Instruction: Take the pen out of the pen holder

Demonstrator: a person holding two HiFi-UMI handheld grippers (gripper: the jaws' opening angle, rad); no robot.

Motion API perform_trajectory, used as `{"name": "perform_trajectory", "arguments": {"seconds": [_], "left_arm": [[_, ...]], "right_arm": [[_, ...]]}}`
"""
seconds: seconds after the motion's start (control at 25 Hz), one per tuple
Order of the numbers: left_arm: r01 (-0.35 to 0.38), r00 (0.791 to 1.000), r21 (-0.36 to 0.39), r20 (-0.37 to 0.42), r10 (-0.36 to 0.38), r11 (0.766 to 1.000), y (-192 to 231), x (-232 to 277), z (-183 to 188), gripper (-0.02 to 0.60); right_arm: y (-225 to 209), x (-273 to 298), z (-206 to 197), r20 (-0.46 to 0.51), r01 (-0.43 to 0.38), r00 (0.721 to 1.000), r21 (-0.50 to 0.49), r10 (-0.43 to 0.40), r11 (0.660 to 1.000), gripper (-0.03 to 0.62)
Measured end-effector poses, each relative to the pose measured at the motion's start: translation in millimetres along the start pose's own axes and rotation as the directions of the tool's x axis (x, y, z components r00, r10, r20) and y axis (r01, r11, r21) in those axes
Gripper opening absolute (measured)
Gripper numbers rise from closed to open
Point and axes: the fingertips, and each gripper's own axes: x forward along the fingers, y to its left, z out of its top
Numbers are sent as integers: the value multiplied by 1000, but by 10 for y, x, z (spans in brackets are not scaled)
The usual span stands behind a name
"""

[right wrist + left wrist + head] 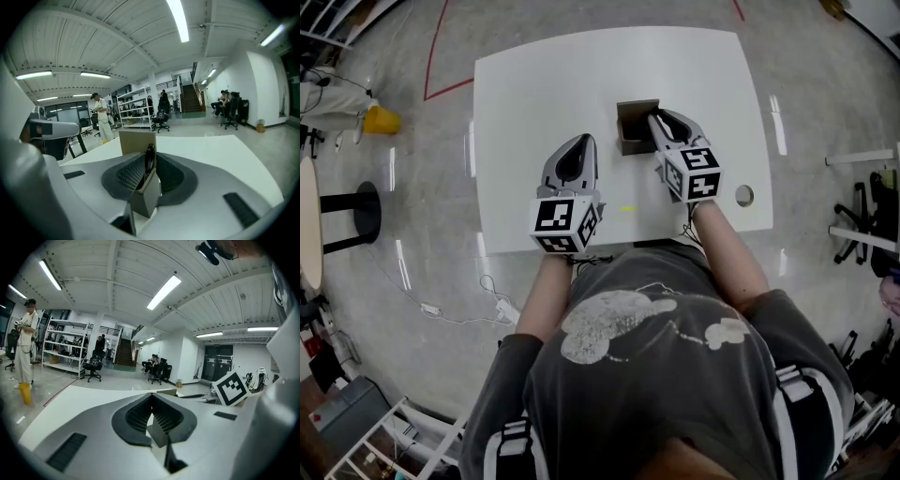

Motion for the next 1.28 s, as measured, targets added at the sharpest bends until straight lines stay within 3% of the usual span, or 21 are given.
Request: {"name": "perform_trajectory", "arguments": {"seconds": [0.2, 0.56, 0.96, 1.28], "left_arm": [[0, 1000, 11, 5, 0, 1000, 3, -39, 25, 8], [5, 999, 19, 38, -5, 1000, -72, -192, 99, 8], [14, 995, 39, 99, -18, 999, -208, -557, 245, 8], [36, 992, 34, 118, -40, 999, -346, -1006, 198, 8]], "right_arm": [[-4, -33, 42, 17, 16, 1000, 9, -16, 1000, 59], [12, -269, 376, 130, 44, 991, 7, -45, 999, 57], [280, -820, 873, 299, 25, 954, -5, -22, 1000, 55], [631, -1313, 790, 330, 31, 944, -20, -22, 999, 55]]}}
